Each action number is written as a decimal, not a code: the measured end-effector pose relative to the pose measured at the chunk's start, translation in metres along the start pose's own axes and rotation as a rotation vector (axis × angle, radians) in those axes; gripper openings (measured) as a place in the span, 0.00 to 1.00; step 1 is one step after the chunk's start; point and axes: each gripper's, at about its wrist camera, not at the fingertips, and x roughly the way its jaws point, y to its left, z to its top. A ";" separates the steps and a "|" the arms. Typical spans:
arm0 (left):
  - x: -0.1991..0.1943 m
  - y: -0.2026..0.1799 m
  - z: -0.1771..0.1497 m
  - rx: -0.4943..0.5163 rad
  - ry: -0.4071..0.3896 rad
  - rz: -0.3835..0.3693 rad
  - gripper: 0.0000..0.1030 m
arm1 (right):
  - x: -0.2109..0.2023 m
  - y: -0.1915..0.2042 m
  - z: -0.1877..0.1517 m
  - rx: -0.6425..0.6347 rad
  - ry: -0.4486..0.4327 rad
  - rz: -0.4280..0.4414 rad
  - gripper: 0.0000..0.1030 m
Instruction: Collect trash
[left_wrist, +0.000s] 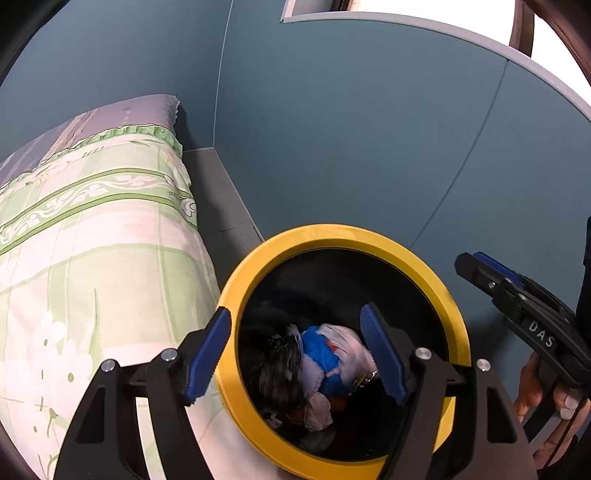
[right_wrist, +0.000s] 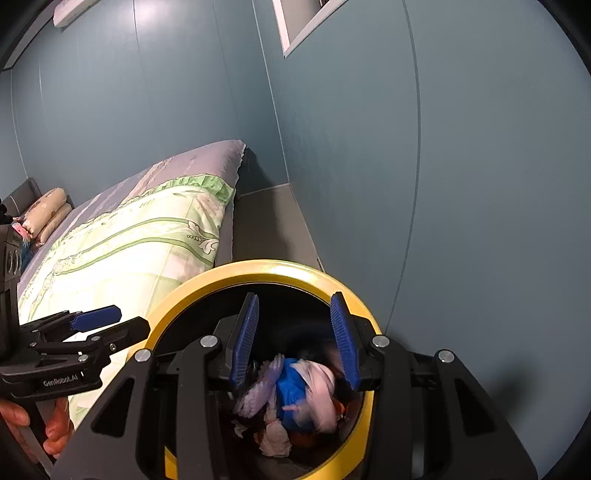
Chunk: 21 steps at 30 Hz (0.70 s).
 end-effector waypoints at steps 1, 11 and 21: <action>-0.001 0.002 0.001 -0.005 -0.001 -0.002 0.67 | -0.001 0.000 0.001 0.001 -0.002 -0.002 0.37; -0.029 0.008 0.008 -0.014 -0.049 0.004 0.67 | -0.023 0.011 0.007 -0.018 -0.033 0.007 0.37; -0.076 0.025 0.009 -0.017 -0.124 0.052 0.67 | -0.047 0.036 0.016 -0.050 -0.067 0.031 0.37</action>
